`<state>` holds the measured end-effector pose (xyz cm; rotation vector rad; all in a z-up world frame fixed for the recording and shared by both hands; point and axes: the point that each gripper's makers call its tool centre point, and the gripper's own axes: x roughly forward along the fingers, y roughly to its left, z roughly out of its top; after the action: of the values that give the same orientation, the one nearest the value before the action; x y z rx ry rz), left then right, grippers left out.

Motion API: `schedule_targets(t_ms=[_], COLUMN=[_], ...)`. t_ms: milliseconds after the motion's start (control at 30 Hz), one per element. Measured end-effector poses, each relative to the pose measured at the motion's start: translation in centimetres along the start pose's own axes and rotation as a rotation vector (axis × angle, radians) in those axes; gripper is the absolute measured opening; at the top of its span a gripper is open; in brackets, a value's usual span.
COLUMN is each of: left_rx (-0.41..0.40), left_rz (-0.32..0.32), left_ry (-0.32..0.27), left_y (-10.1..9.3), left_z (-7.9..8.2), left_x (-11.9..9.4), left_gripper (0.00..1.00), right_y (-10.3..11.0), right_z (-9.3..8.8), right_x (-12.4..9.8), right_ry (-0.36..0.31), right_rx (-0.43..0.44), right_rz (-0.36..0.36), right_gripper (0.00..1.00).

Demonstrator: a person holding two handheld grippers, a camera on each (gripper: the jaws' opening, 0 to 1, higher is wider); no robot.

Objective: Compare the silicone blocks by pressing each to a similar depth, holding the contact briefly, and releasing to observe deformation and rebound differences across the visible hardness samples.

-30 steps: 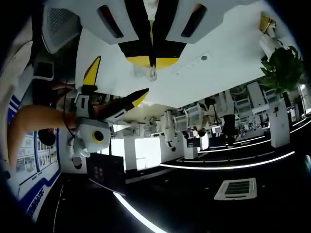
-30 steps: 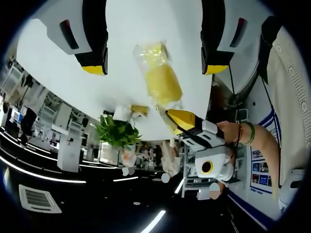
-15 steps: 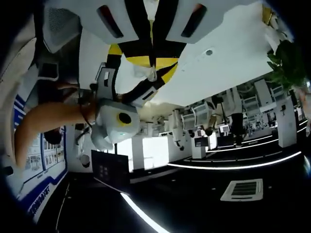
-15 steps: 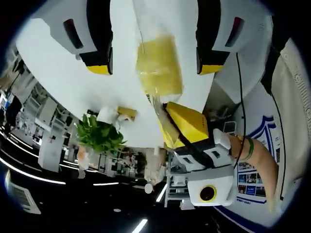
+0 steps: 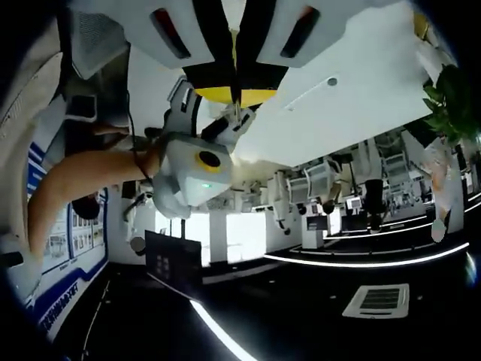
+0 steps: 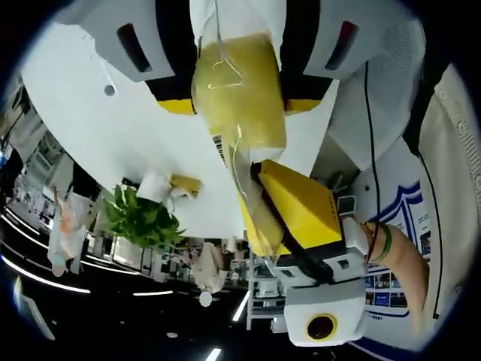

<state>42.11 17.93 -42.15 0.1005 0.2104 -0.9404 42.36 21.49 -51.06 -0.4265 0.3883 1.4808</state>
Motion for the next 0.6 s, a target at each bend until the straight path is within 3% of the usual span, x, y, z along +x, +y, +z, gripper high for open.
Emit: schedule_targets(t_ms=[233,400,533,600], left_rx=[0.021,0.057,0.075,0.086], left_rz=[-0.041,-0.077,-0.084,-0.082], left_ry=[0.021,0.053,0.052,0.048], left_y=[-1.5,-3.1,-4.0,-4.6], left_z=[-0.6,-1.1,-0.8,-0.3], left_x=[-0.1,-0.1,-0.2,-0.2], left_gripper=[0.00,0.00,0.00,0.00], right_y=[0.8,2.0,2.5,3.1], right_z=[-0.3,-1.3,-1.3,-1.3], right_x=[-0.2,-0.8,-1.6,-2.0], right_ry=[-0.035,-0.010,0.007,0.033], right_rx=[-0.010,-0.007,-0.005,0.043], right_rz=[-0.102,-0.142,-0.134,-0.111], right_gripper=[0.29,0.26,0.22,0.19])
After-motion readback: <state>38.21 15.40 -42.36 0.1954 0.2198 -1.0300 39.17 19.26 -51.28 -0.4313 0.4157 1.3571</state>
